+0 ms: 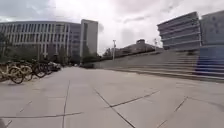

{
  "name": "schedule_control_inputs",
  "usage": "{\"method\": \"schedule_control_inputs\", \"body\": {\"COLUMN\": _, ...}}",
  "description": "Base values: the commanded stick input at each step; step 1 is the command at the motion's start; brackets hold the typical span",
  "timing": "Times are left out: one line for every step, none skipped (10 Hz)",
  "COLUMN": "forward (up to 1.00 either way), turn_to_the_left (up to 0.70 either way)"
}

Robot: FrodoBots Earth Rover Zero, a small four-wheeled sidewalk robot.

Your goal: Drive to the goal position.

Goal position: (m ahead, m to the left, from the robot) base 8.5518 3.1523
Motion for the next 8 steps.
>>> {"method": "schedule_control_inputs", "body": {"forward": 1.0, "turn_to_the_left": 0.03}}
{"method": "schedule_control_inputs", "body": {"forward": 1.0, "turn_to_the_left": 0.03}}
{"method": "schedule_control_inputs", "body": {"forward": 1.0, "turn_to_the_left": 0.03}}
{"method": "schedule_control_inputs", "body": {"forward": 1.0, "turn_to_the_left": 0.03}}
{"method": "schedule_control_inputs", "body": {"forward": 1.0, "turn_to_the_left": 0.02}}
{"method": "schedule_control_inputs", "body": {"forward": 1.0, "turn_to_the_left": 0.02}}
{"method": "schedule_control_inputs", "body": {"forward": 1.0, "turn_to_the_left": 0.03}}
{"method": "schedule_control_inputs", "body": {"forward": 1.0, "turn_to_the_left": 0.03}}
